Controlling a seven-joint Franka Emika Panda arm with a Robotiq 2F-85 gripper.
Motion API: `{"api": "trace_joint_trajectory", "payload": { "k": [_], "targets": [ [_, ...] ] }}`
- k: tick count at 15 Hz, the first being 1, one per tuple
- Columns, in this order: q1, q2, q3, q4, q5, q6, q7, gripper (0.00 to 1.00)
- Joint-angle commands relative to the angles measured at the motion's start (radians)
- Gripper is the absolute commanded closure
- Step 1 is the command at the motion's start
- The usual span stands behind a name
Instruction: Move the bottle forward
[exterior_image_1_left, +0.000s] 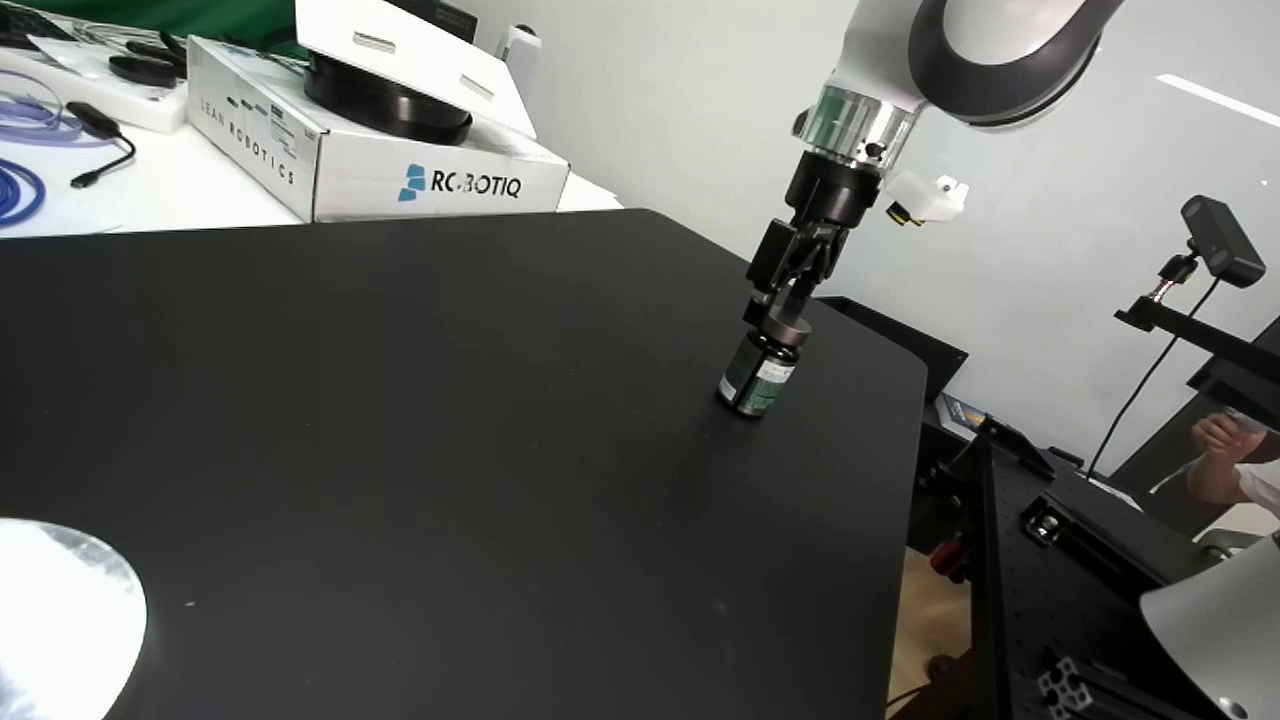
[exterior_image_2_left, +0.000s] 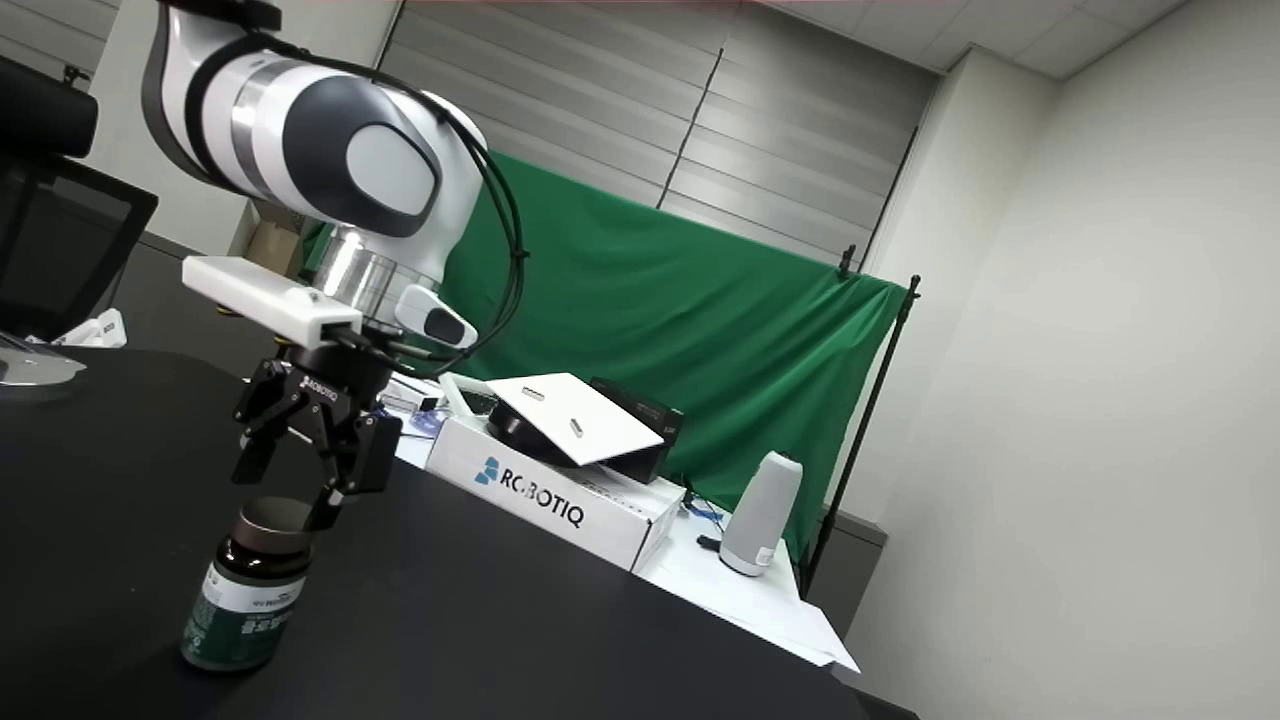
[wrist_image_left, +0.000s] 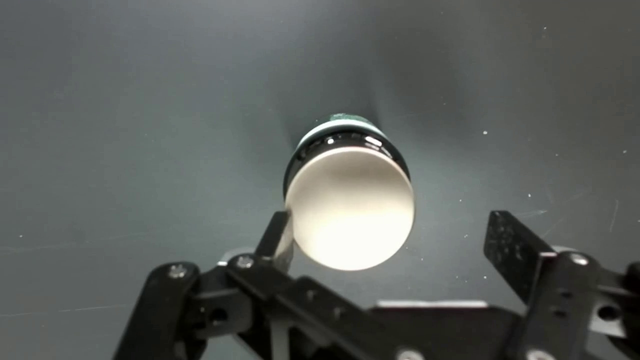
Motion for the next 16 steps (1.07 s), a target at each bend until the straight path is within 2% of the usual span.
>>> {"api": "trace_joint_trajectory", "payload": {
  "k": [1,6,11,12,13,16],
  "targets": [
    [0.024,-0.023,-0.032,-0.009,-0.068,-0.016,0.086,0.0],
    [0.035,-0.031,-0.052,-0.01,-0.141,-0.046,0.149,0.0],
    [0.035,-0.016,-0.046,-0.003,-0.14,-0.07,0.157,0.0],
    [0.035,-0.012,-0.045,-0.003,-0.138,-0.06,0.155,0.25],
    [0.035,-0.009,-0.044,-0.003,-0.136,-0.055,0.152,0.27],
    [0.03,-0.004,-0.039,-0.006,-0.122,-0.03,0.136,0.48]
  ]
}}
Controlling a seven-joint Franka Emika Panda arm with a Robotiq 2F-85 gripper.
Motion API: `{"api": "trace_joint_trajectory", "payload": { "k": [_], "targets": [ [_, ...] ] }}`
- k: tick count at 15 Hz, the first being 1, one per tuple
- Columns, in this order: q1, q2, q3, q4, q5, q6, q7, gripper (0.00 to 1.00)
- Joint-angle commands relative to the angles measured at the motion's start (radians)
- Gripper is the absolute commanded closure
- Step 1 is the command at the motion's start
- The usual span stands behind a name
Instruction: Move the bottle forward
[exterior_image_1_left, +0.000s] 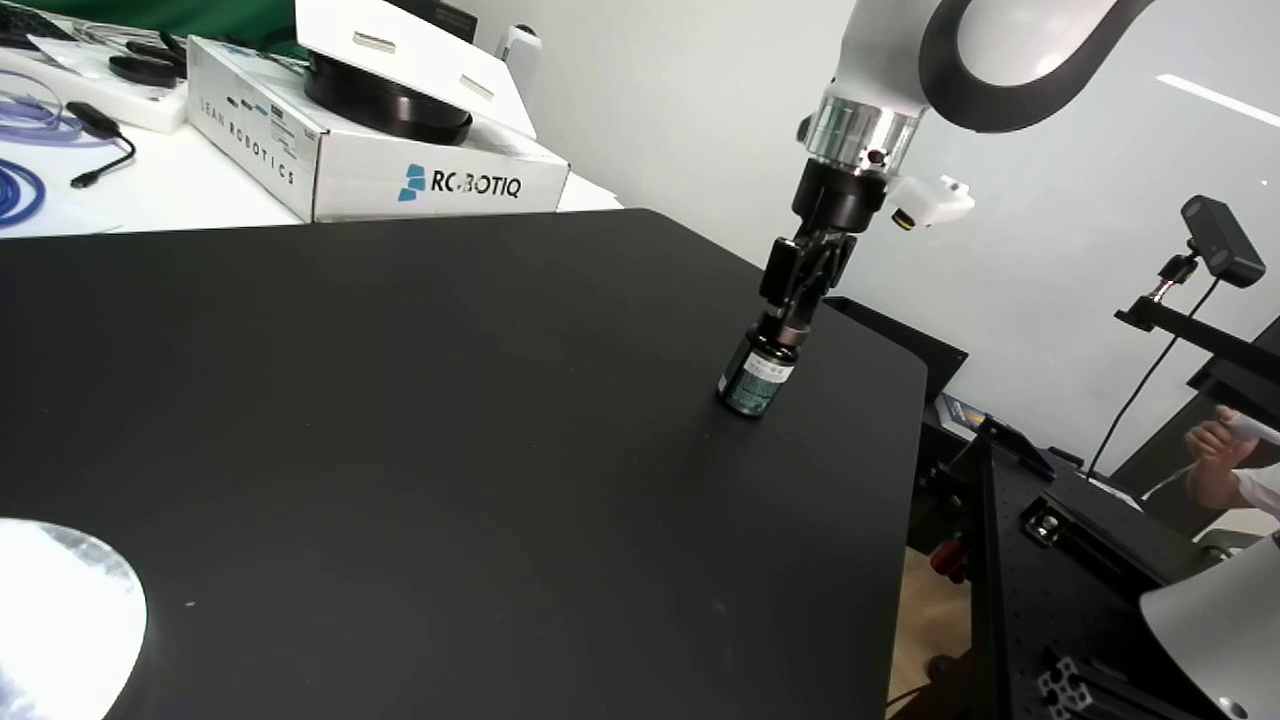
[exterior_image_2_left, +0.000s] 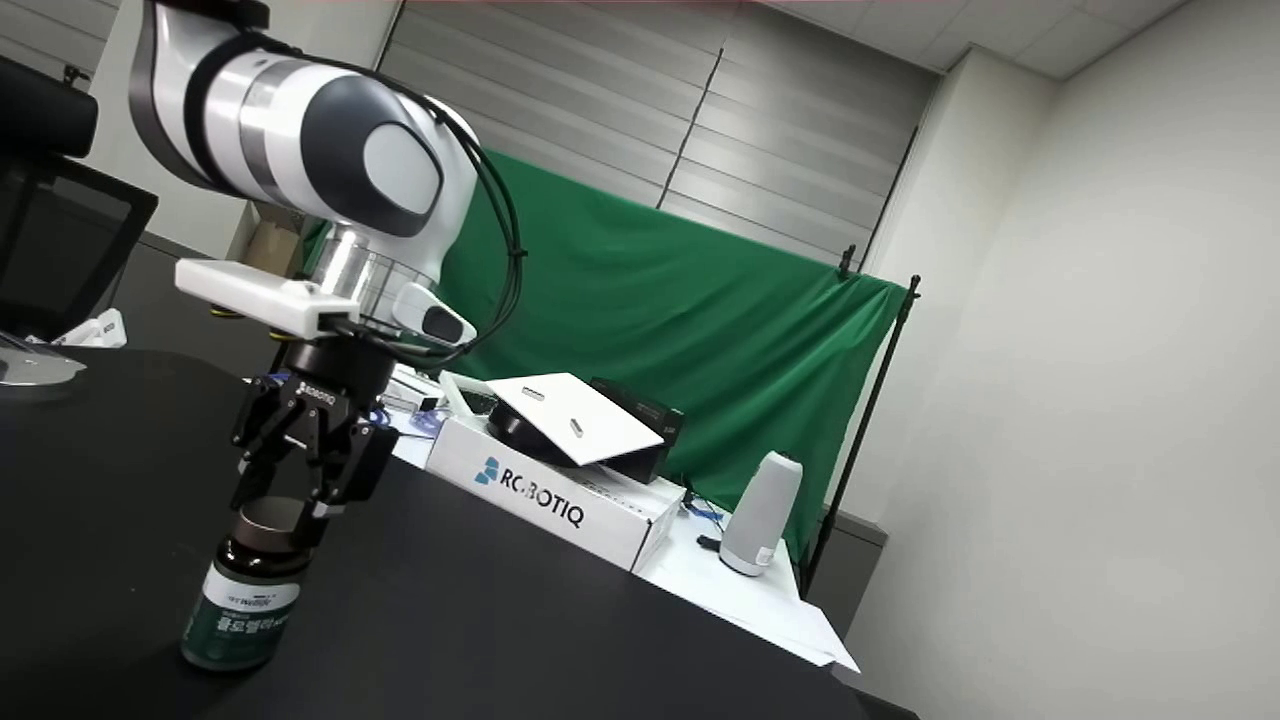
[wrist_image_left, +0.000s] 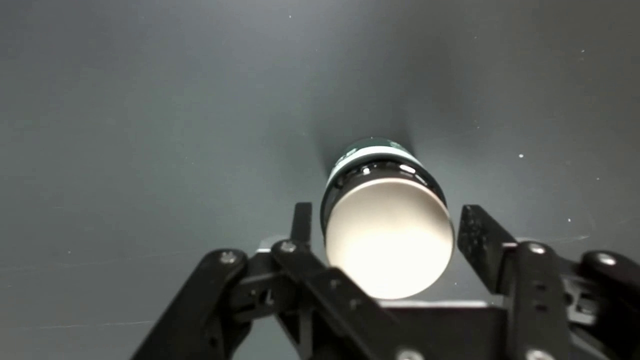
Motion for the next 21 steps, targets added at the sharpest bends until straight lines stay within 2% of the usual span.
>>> {"api": "trace_joint_trajectory", "payload": {
  "k": [1,2,6,9,11,12,14,21],
  "targets": [
    [0.004,0.0,-0.002,-0.006,0.0,0.025,0.023,0.55],
    [0.004,0.001,-0.002,-0.006,0.002,0.032,0.022,0.63],
    [0.005,0.005,-0.003,0.011,-0.004,0.049,0.013,0.64],
    [0.001,0.002,0.006,0.06,0.018,0.001,-0.005,0.64],
    [-0.012,-0.009,0.032,0.095,0.072,-0.093,-0.072,0.64],
    [-0.002,0.001,0.012,0.052,0.033,-0.015,-0.033,0.39],
    [-0.004,-0.001,0.024,0.08,0.06,-0.064,-0.059,0.39],
    [-0.005,-0.001,0.027,0.086,0.062,-0.074,-0.068,0.39]
  ]
}}
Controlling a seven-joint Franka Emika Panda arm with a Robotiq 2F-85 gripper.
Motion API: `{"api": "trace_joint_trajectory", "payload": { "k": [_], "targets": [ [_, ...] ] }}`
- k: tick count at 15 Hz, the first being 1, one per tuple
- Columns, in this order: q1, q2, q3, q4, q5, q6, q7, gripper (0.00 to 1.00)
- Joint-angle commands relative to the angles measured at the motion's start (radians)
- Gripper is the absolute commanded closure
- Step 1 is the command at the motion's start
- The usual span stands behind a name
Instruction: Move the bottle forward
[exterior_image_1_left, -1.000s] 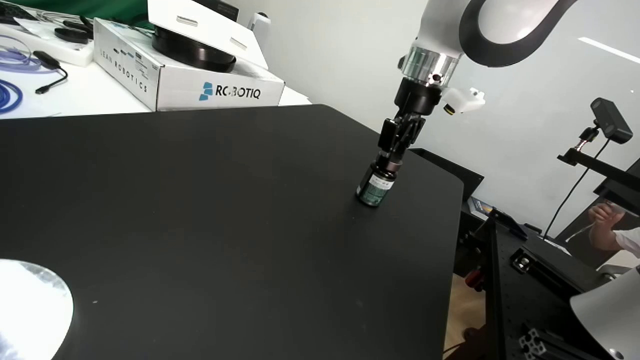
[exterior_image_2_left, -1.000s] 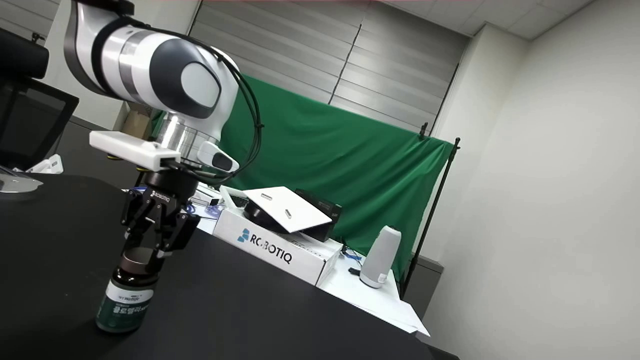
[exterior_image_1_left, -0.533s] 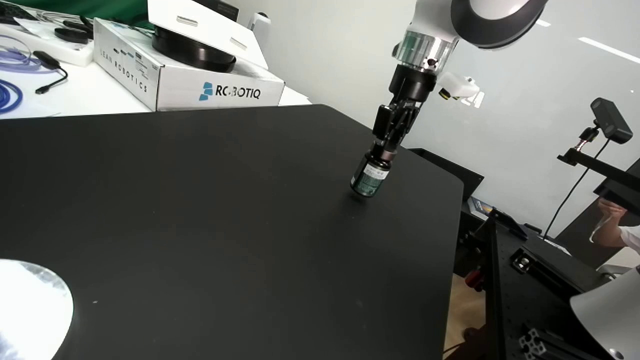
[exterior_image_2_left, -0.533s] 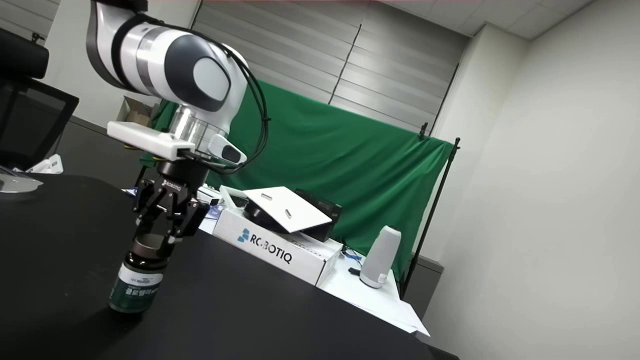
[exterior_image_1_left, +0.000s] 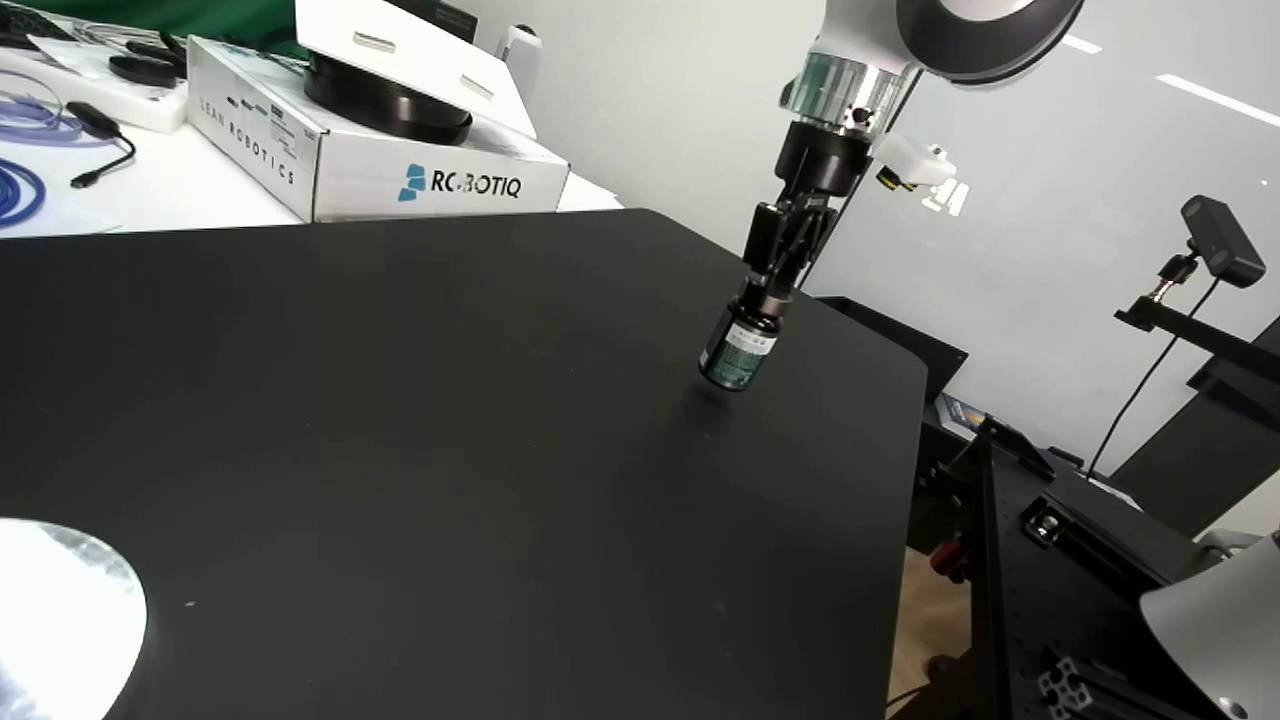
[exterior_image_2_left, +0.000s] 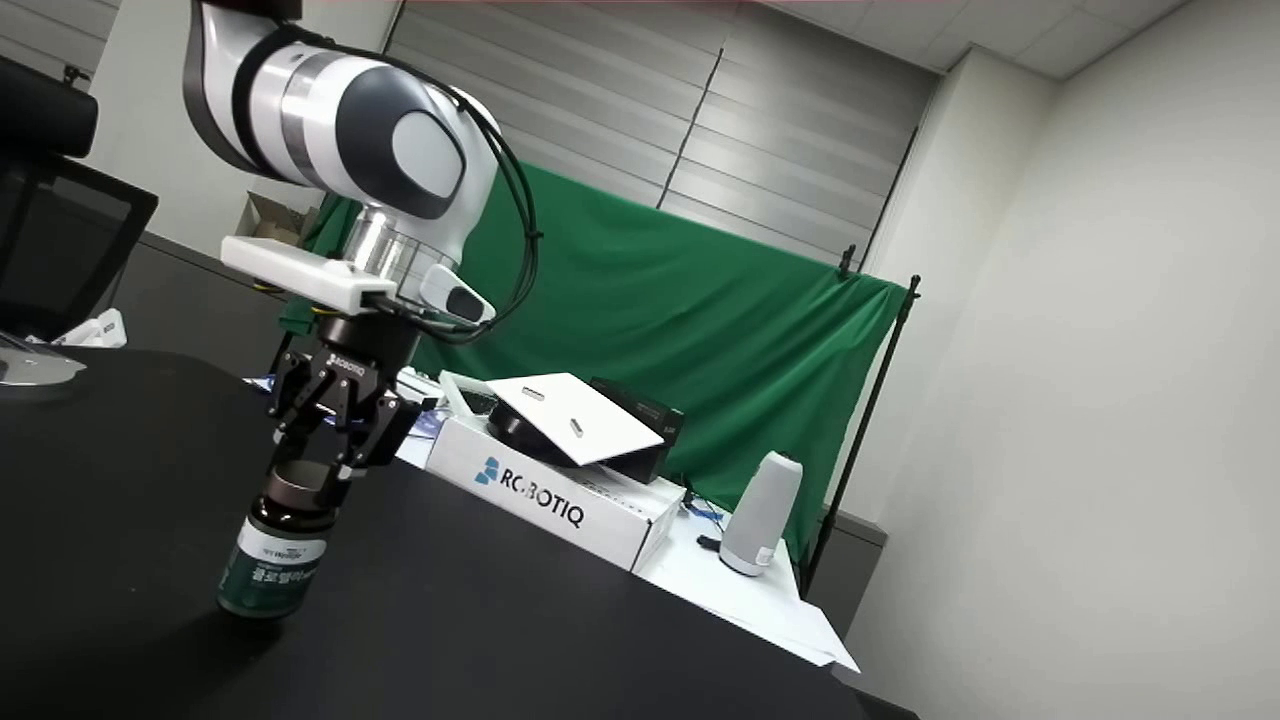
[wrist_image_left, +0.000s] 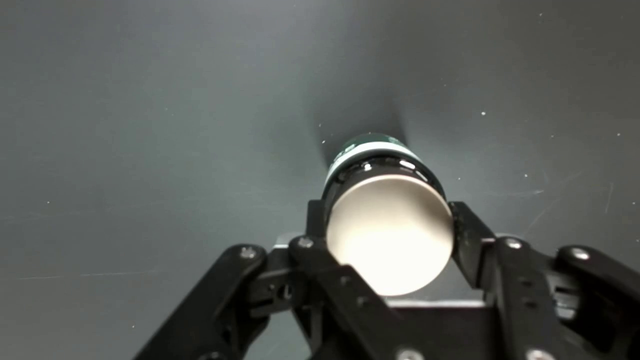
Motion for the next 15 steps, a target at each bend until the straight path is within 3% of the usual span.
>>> {"api": "trace_joint_trajectory", "payload": {
  "k": [1,3,4,9,15],
  "targets": [
    [-0.002,0.0,0.002,0.001,0.0,-0.003,0.0,0.39],
    [-0.002,0.0,0.002,0.001,0.0,-0.003,0.0,0.39],
    [-0.002,0.0,0.002,0.001,0.0,-0.003,0.0,0.64],
    [-0.006,-0.08,0.001,0.009,0.007,0.006,-0.002,0.64],
    [-0.019,-0.054,0.003,0.178,0.029,-0.055,-0.031,0.64]
  ]
}}
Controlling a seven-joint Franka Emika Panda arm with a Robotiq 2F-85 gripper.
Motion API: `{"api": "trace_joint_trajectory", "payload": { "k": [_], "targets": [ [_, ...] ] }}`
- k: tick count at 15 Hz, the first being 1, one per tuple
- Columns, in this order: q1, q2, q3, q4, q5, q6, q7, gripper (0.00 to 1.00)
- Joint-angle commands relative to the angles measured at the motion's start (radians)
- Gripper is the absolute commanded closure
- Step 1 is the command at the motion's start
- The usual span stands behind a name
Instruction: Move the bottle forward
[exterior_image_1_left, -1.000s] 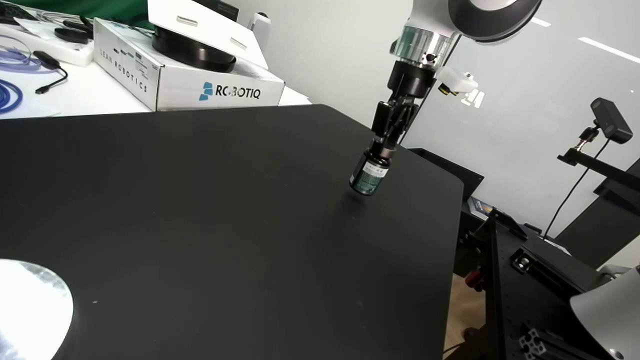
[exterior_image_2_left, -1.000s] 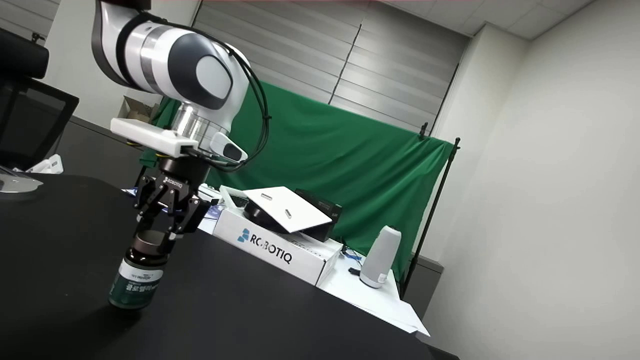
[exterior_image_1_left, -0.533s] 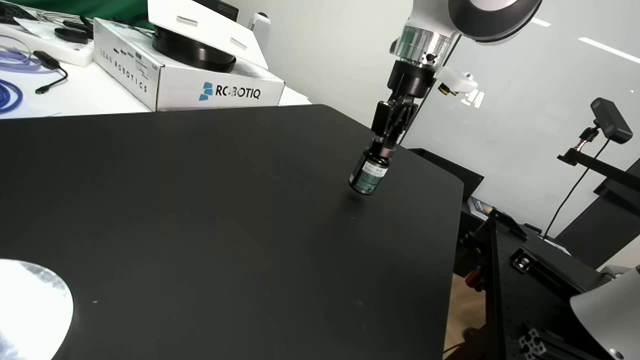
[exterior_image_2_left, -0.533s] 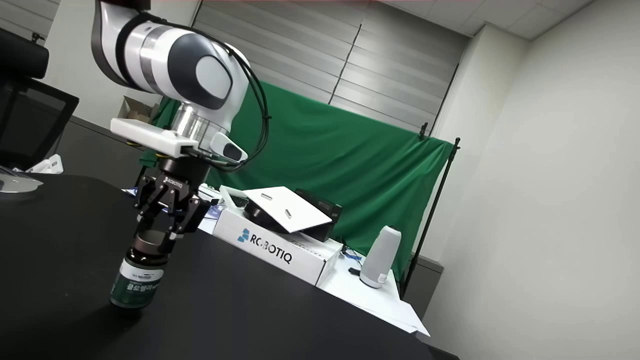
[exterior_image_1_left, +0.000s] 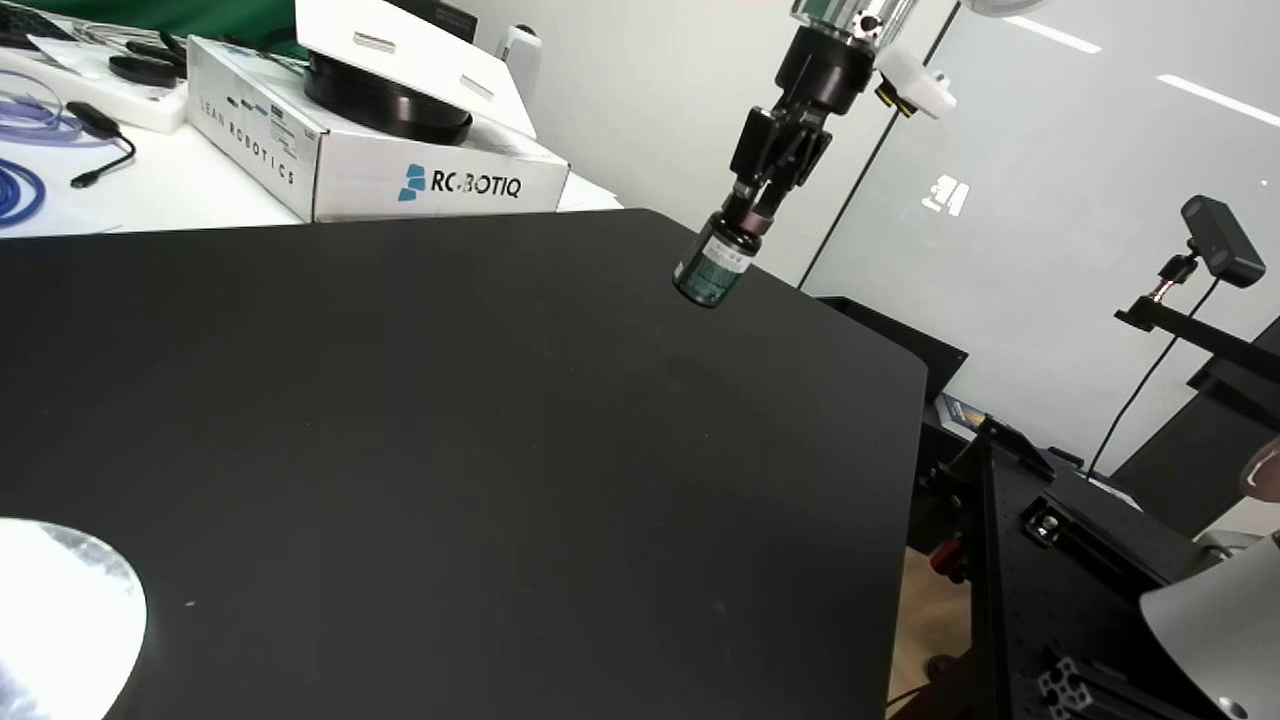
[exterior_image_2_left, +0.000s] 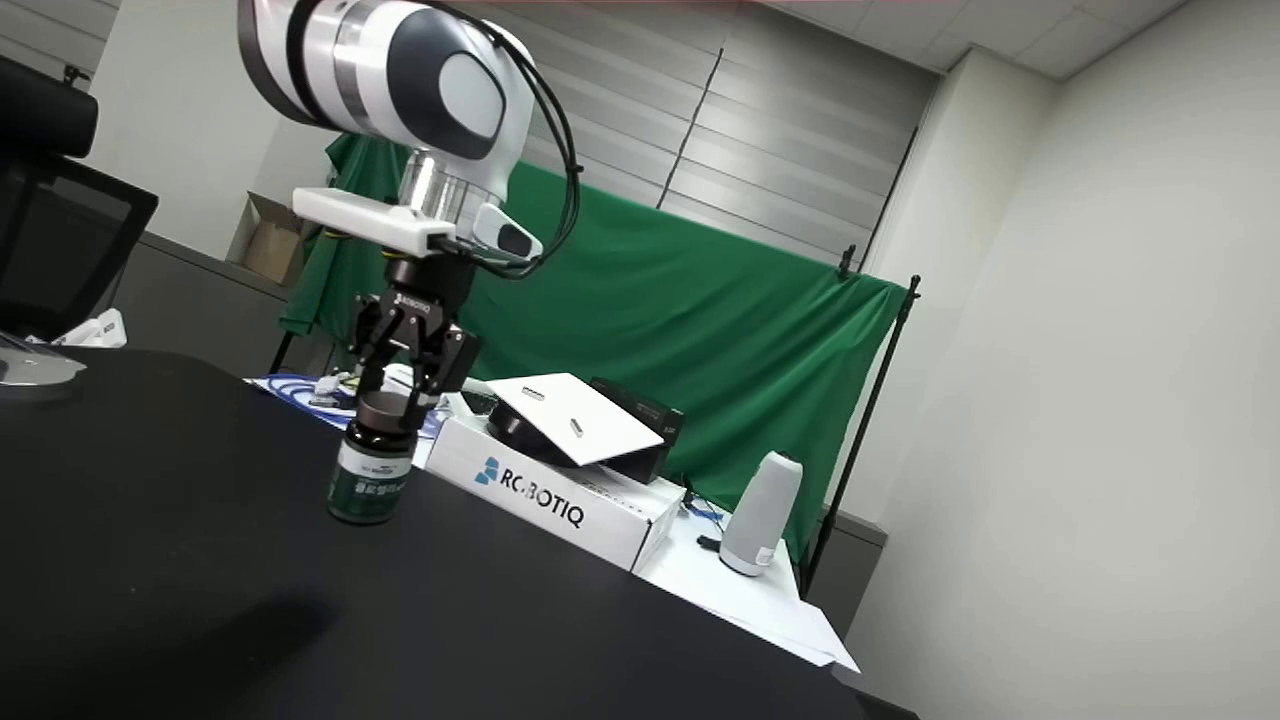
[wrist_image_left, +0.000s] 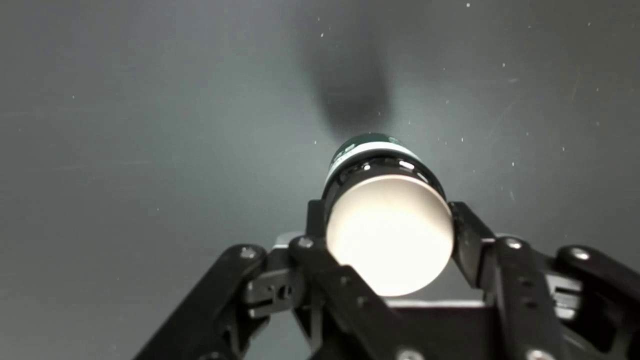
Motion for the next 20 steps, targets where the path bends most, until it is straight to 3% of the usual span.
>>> {"api": "trace_joint_trajectory", "payload": {
  "k": [1,11,20],
  "targets": [
    [-0.015,0.04,0.002,0.148,0.03,-0.082,-0.028,0.64],
    [-0.019,0.324,-0.009,0.702,-0.003,-0.395,-0.015,0.64],
    [-0.068,0.673,0.008,1.162,0.046,-0.427,-0.068,0.64]
  ]
}}
